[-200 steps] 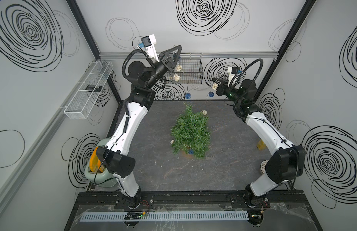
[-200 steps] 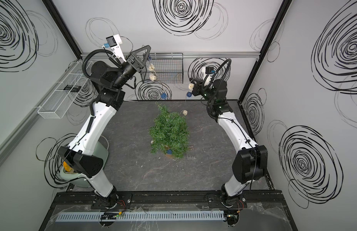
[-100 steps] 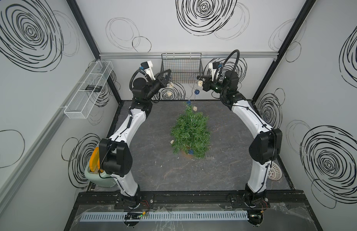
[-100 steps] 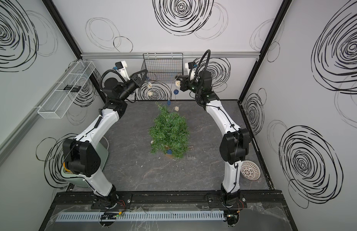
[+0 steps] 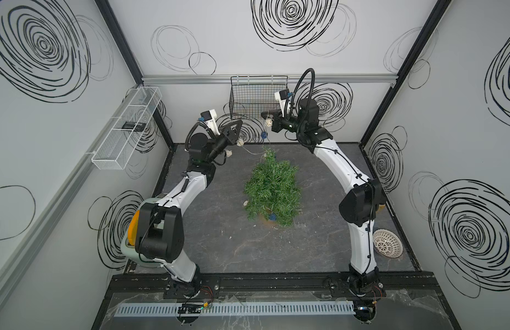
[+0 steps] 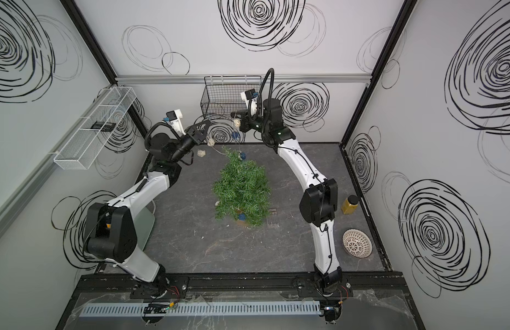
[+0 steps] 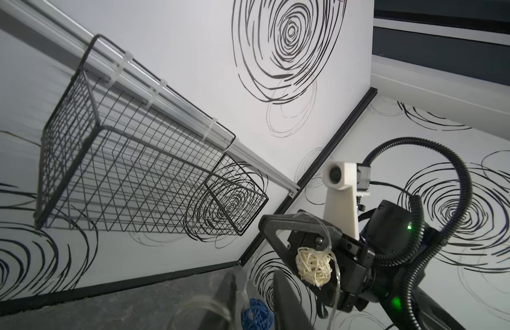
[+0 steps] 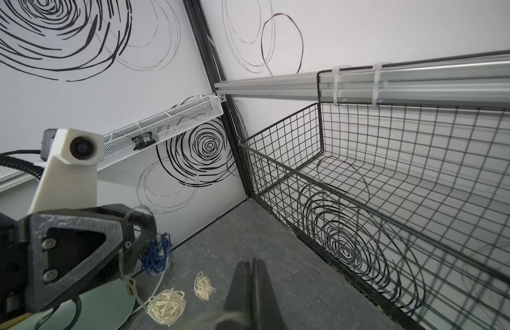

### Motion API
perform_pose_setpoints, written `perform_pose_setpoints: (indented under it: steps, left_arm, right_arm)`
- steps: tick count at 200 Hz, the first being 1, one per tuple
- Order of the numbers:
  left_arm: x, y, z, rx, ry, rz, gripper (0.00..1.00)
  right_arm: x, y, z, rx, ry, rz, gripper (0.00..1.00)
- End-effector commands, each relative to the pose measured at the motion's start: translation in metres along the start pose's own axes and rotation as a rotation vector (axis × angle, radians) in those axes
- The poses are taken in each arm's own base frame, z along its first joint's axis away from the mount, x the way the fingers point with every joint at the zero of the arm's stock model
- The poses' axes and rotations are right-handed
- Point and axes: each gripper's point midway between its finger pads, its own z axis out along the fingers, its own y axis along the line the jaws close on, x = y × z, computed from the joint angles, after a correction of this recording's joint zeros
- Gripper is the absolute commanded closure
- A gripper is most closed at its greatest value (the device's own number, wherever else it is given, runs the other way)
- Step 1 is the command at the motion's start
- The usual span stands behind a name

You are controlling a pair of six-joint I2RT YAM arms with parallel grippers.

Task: Remove string lights from the small christmas tree
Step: Remove the light string from the Christmas tree.

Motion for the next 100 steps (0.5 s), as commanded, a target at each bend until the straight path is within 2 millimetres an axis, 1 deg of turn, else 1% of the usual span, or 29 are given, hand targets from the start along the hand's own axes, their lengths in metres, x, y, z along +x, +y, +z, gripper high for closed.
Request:
perform_pose_setpoints:
  steps: [1, 15, 28, 56, 82, 100]
  left_arm:
    - [0.014, -0.020, -0.002, 0.072, 0.020, 0.073, 0.57]
    - [0.027, -0.017, -0.002, 0.069, 0.052, 0.087, 0.46]
    - [0.039, -0.016, -0.001, 0.069, 0.081, 0.104, 0.39]
    - [0.055, -0.010, -0.002, 0.055, 0.120, 0.127, 0.28]
    - [0.059, -0.007, -0.008, 0.069, 0.112, 0.122, 0.23]
    - [0.060, -0.006, -0.005, 0.077, 0.117, 0.108, 0.22]
  right_arm:
    - [-0.001, 0.006, 0.005, -0.022, 0.002, -0.014, 1.00]
    - [0.003, 0.008, 0.010, -0.028, 0.012, -0.006, 1.00]
    - [0.005, 0.012, 0.013, -0.035, 0.021, -0.005, 1.00]
    - [0.004, 0.018, 0.018, -0.045, 0.024, -0.004, 1.00]
    - [0.006, 0.027, 0.022, -0.063, 0.026, 0.002, 1.00]
    - [0.009, 0.032, 0.026, -0.077, 0.032, 0.003, 1.00]
